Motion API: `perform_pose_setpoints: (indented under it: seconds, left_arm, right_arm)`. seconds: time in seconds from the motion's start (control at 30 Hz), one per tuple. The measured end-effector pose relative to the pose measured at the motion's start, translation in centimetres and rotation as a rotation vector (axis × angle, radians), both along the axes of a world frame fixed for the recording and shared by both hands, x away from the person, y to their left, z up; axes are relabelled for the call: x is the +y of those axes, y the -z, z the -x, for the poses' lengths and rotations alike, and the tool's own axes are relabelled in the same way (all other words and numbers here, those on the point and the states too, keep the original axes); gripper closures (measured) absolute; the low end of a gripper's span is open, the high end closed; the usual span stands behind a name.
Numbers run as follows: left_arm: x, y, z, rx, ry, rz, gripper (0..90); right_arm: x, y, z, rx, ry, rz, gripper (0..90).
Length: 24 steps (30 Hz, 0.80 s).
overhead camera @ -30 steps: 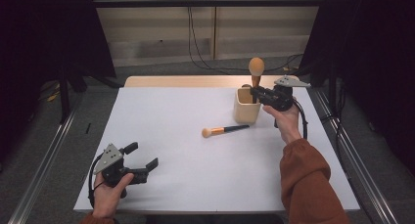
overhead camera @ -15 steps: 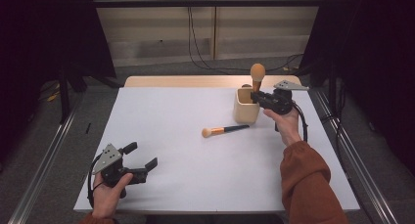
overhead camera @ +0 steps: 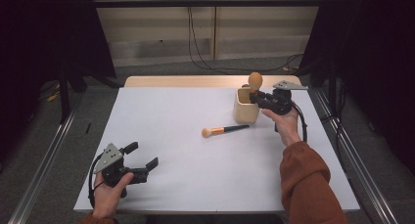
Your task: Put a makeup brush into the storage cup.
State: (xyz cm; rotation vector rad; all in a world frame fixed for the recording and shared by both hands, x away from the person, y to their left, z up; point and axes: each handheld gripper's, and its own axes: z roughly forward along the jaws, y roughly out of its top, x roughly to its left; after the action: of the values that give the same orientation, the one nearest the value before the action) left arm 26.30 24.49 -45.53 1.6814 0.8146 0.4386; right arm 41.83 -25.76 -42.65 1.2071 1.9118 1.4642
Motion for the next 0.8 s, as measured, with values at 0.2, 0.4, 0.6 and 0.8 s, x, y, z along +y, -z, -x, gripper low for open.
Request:
perform_pose_setpoints:
  seconds: [0.2,0.4,0.6,0.8]
  left_arm:
    - [0.0,0.1,0.0,0.009,-0.002,0.007,4.2]
    - [0.1,0.0,0.0,0.006,0.0,0.015,4.2]
    - [0.2,0.0,0.1,0.005,-0.001,0.019,4.2]
    - [0.4,0.0,0.1,0.005,-0.003,0.014,4.2]
  right_arm:
    - [-0.2,-0.1,0.3,-0.015,0.012,-0.009,54.4]
    - [-0.5,-0.4,1.0,-0.044,0.022,-0.037,37.9]
    - [-0.5,-1.0,2.4,-0.068,0.018,-0.033,22.2]
    - [-0.6,-1.1,3.9,-0.07,-0.008,-0.026,9.9]
